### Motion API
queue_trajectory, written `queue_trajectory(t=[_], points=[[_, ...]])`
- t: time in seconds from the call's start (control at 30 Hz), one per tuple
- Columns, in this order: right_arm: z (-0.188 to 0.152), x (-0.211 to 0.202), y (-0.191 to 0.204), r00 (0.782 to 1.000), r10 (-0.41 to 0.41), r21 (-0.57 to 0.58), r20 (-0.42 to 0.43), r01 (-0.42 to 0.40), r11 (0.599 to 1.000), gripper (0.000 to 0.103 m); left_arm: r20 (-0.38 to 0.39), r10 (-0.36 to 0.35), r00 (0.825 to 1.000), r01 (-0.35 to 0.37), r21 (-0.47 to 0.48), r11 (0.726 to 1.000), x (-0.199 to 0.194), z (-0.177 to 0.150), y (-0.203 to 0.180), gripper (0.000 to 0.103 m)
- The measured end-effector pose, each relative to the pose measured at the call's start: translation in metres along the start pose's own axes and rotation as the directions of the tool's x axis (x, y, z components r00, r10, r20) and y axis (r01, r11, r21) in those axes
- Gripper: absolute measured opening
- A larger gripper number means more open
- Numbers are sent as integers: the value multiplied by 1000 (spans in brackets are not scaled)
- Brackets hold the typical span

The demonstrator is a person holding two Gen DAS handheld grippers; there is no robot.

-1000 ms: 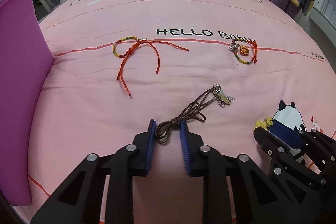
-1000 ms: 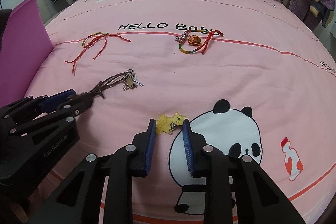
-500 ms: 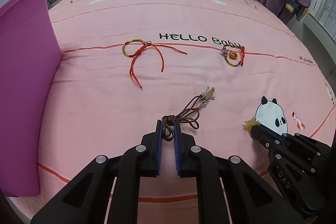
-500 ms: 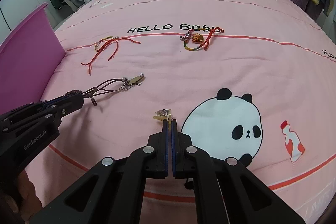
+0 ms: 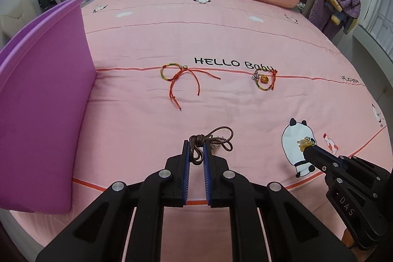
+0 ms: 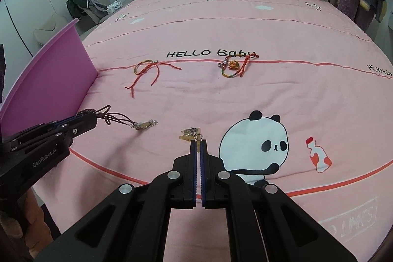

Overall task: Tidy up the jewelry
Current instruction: 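Grasp the brown charm cord with the left gripper while the right grasps the yellow bear charm, then carry the brown cord and bear charm over the purple tub with both grippers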

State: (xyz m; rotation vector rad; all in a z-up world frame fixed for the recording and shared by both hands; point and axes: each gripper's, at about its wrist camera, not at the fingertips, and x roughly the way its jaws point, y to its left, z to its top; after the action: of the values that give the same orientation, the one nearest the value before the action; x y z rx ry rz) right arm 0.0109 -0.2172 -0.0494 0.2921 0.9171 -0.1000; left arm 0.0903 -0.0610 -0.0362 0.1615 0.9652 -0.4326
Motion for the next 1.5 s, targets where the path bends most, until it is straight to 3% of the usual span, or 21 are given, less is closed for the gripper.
queue_trajectory(t=[0.47,0.7,0.93,1.23,1.5], points=[[36,-66,74,988,126,-104,90,-117,988,2,138,40,990,-37,-25,999,-99,23,31,11],[61,-84,123,973,200,-177,118,-178,968,2,180,114,977,-107,-52,993,-139,38,59,11],[88,-91,176,951,284,-243,125,-248,938,2,209,192,959,-168,-129,977,-173,53,109,11],[111,-81,260,922,379,-358,76,-329,874,2,224,321,920,-268,-237,934,-202,61,188,11],[109,-51,317,916,401,-402,-25,-377,835,2,146,371,917,-315,-306,898,-188,44,240,11]])
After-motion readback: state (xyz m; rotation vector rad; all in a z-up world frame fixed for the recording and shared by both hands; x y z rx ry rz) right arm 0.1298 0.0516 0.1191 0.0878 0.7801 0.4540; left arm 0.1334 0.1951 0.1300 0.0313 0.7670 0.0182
